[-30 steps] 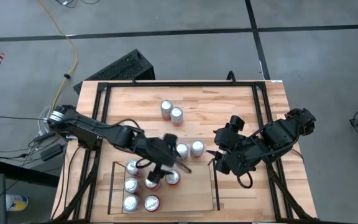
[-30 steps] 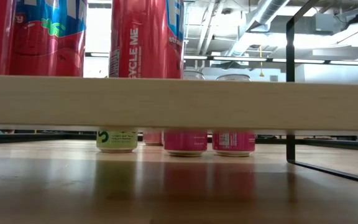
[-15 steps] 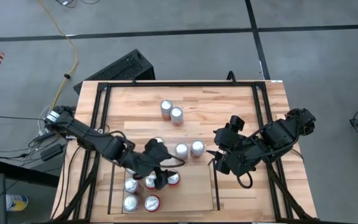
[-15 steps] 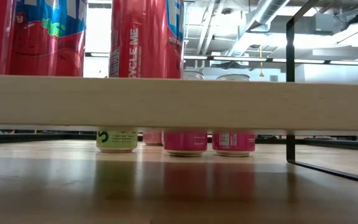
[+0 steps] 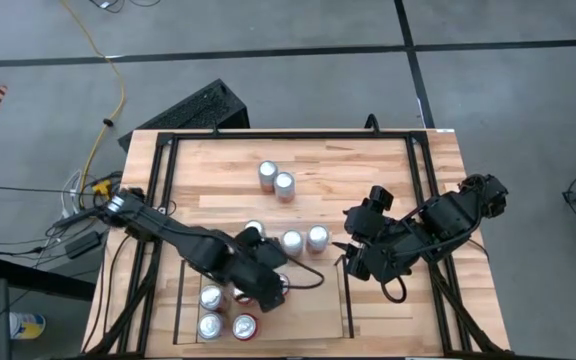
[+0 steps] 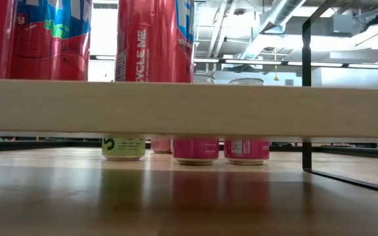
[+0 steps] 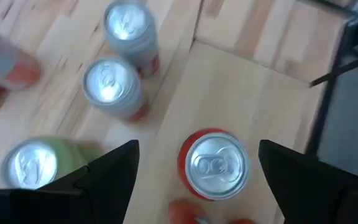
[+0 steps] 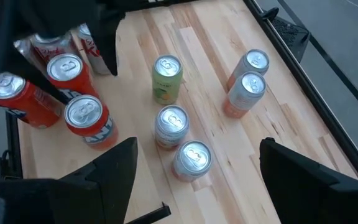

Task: Place canned beverage on shelf
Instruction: Put the red soda can on the shelf aligned with the other red soda can

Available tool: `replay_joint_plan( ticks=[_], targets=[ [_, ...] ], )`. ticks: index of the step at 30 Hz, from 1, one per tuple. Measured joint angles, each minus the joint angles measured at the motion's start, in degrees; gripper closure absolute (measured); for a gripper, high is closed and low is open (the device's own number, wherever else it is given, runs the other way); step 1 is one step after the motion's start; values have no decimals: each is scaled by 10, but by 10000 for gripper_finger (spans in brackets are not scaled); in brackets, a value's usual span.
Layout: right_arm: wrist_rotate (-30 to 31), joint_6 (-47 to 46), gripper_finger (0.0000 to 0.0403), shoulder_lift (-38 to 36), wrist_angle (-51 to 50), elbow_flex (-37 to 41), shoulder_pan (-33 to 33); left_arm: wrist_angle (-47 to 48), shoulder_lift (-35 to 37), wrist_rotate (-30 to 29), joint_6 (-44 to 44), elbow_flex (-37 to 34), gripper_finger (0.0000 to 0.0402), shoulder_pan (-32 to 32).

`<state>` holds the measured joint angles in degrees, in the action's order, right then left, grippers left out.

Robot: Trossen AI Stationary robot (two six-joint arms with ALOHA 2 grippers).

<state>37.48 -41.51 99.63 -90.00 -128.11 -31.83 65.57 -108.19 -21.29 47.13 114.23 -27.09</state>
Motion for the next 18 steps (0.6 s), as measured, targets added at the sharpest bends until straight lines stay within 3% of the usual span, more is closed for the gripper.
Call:
replay_joint_plan(
  ticks=[8, 18],
  targets=[
    [0, 10, 93, 0, 0, 0, 0, 164, -126, 16, 108, 171, 86, 8],
    [0, 15, 93, 0, 0, 0, 0, 203, -157, 67, 199, 202, 86, 21]
  ],
)
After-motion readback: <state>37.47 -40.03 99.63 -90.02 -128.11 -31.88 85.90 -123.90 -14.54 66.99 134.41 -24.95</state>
